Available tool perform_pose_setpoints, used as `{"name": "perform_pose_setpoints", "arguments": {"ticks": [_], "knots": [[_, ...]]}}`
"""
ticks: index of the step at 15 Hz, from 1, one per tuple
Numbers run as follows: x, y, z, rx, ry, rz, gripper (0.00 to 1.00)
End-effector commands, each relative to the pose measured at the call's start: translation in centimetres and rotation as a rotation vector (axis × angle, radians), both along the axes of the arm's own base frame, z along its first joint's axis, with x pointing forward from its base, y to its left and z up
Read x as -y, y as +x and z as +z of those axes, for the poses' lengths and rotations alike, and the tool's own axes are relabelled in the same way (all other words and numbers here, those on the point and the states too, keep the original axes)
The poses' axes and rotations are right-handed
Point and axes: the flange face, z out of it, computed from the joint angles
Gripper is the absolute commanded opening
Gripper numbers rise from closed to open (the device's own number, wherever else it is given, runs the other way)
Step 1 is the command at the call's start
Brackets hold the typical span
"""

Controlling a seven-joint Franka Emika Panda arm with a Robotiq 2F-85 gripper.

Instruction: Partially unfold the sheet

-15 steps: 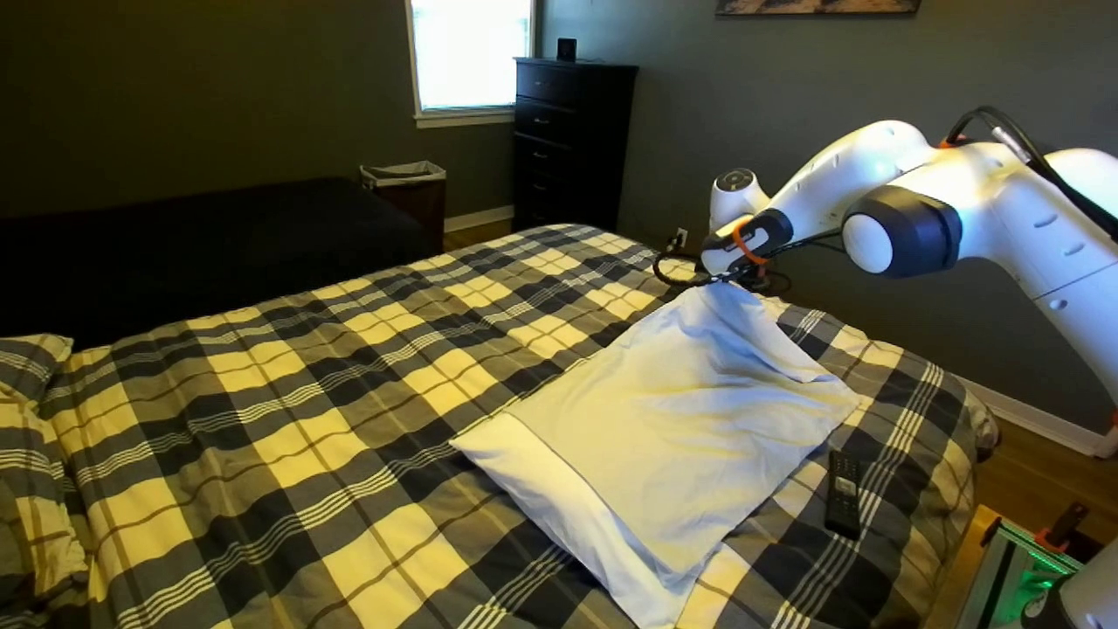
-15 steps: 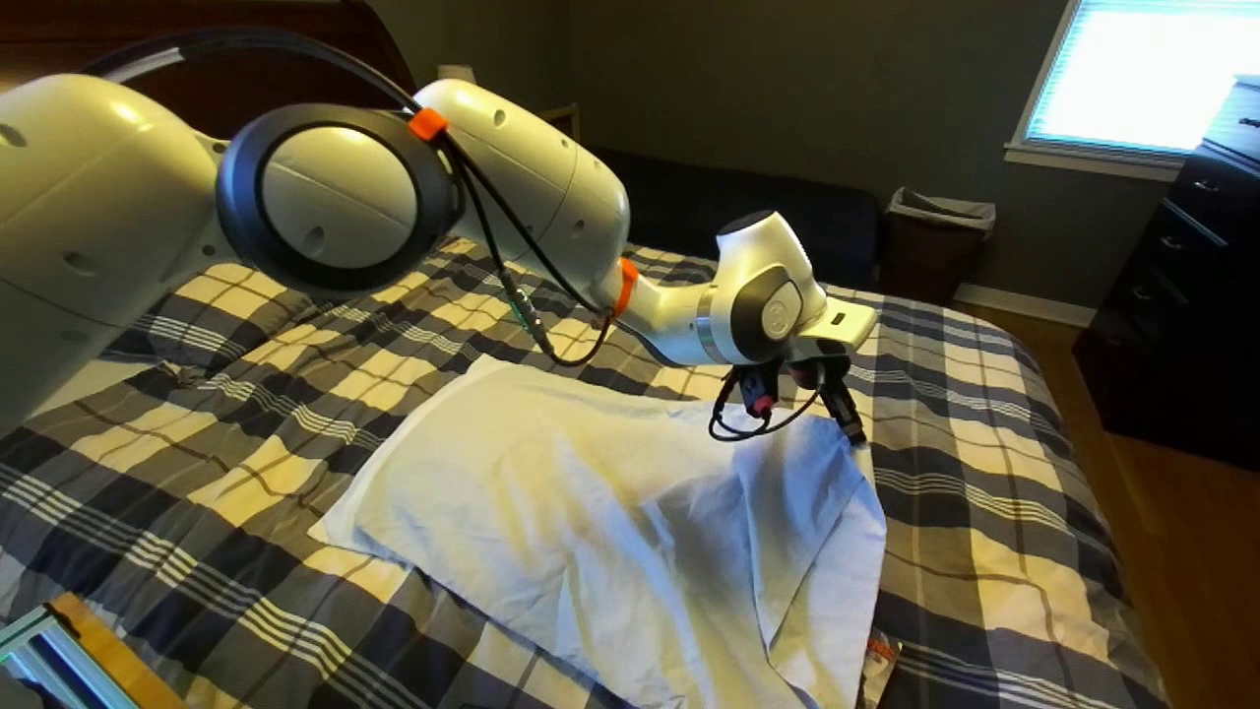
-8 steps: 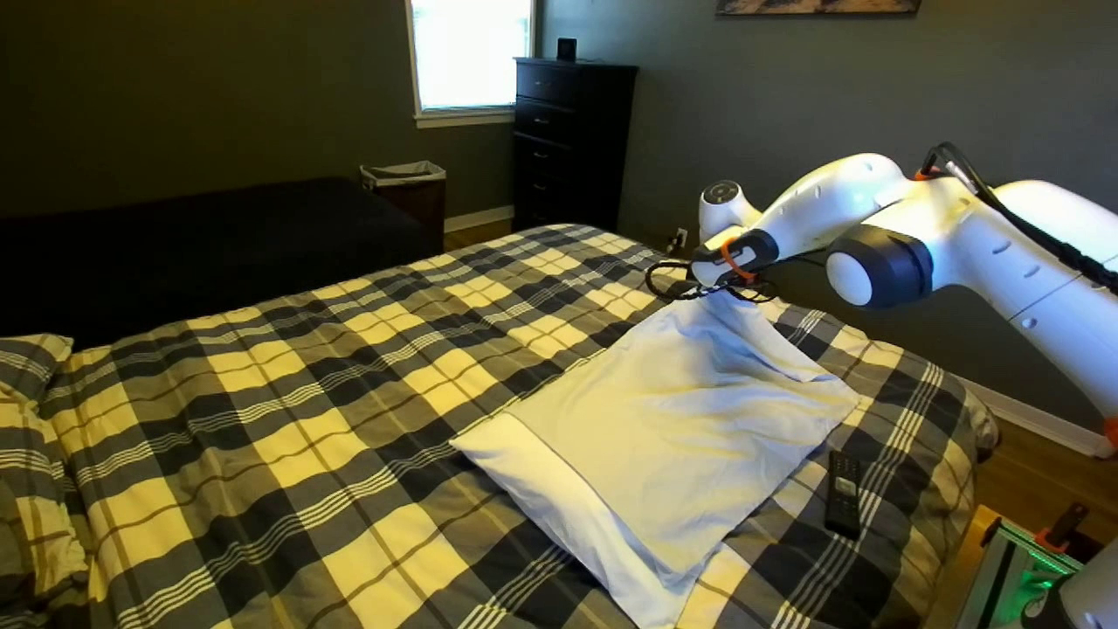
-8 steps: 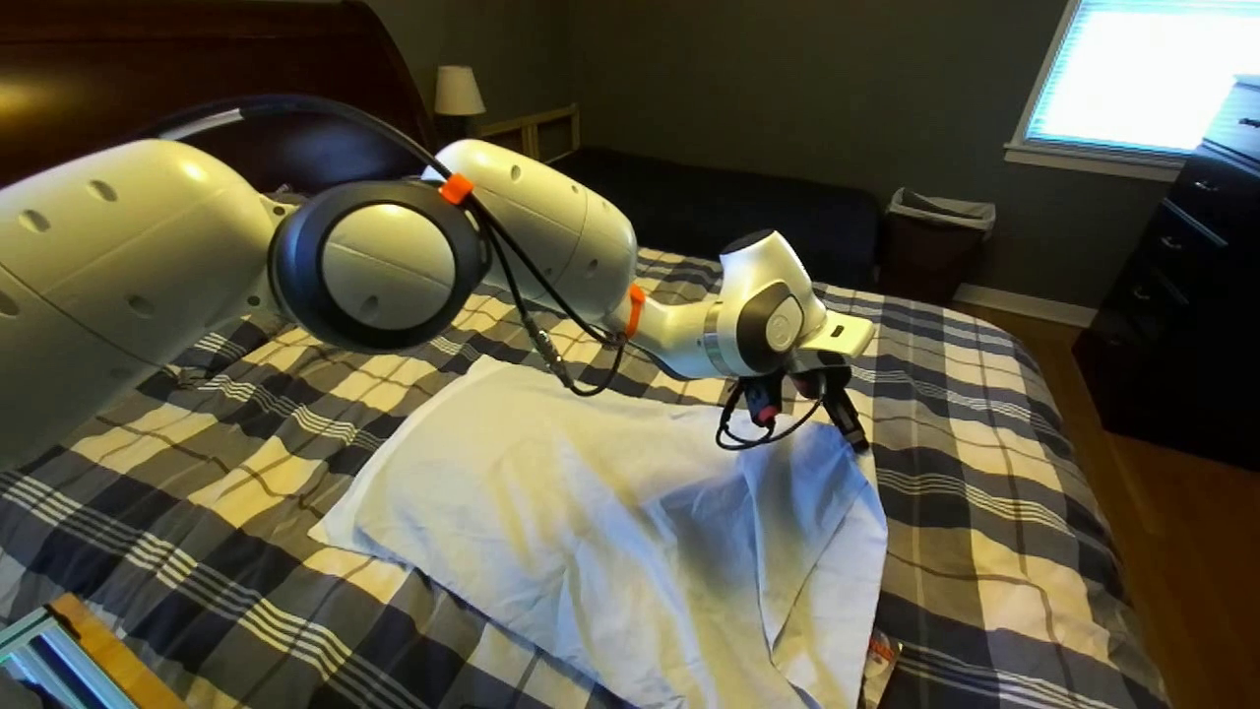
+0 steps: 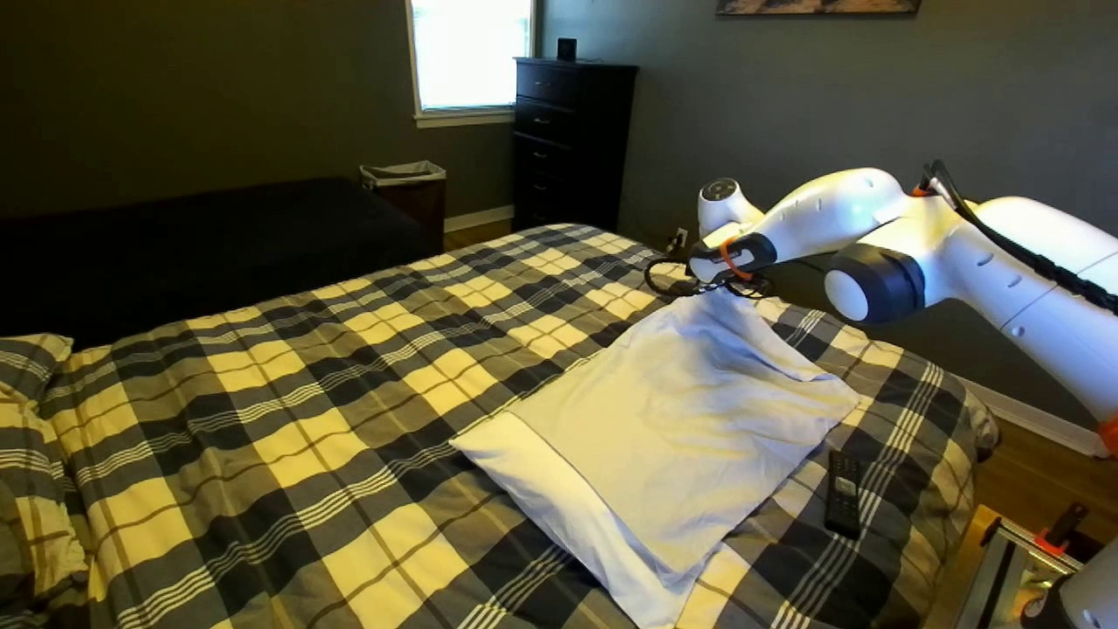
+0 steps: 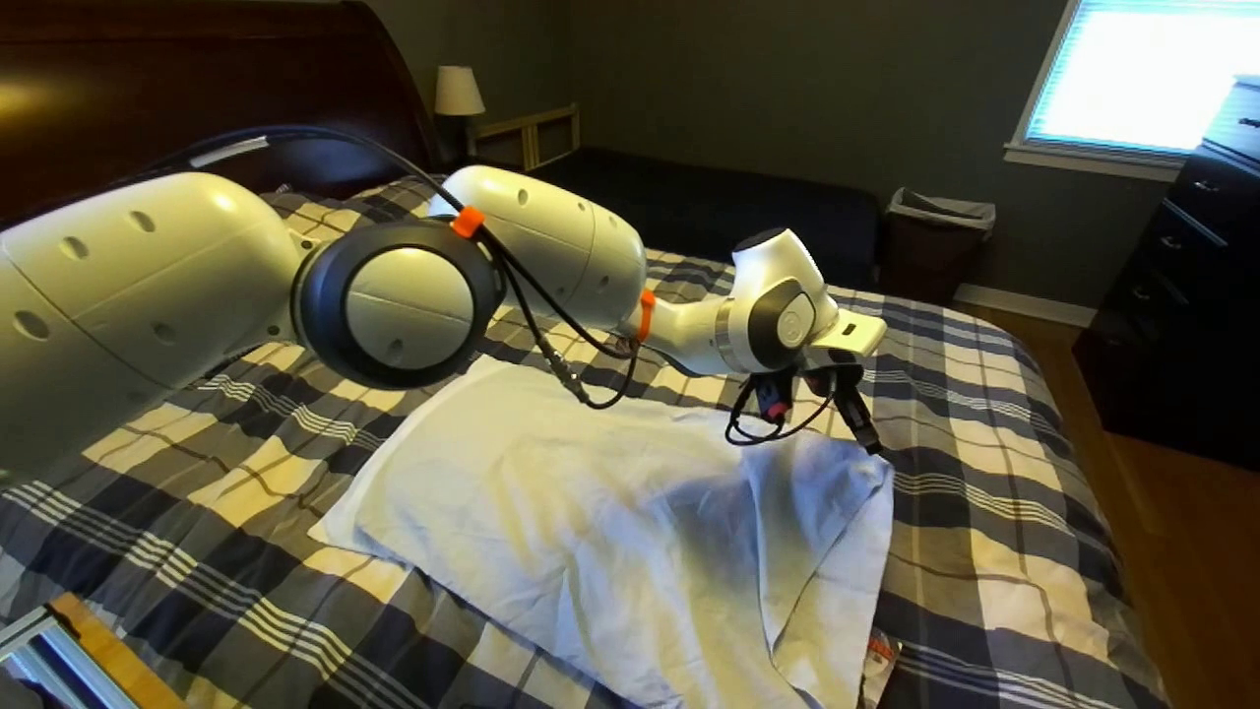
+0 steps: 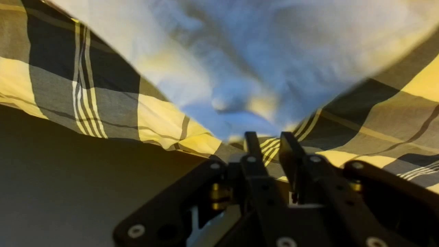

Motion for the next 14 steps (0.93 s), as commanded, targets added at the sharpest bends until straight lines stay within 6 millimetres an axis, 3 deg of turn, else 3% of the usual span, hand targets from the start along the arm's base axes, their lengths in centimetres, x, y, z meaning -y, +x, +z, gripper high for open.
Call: {"name": "perform_pose_setpoints", "arguments": {"ticks": [1,7,14], "knots": [[1.1,-0.2,1.0,0.046,0.012,-0.021,0.56],[3.3,-1.8,2.4,0.037,0.037,-0.028,0.99],[5.2,-4.2,2.8,-0.06,0.134,0.135,1.0]]}}
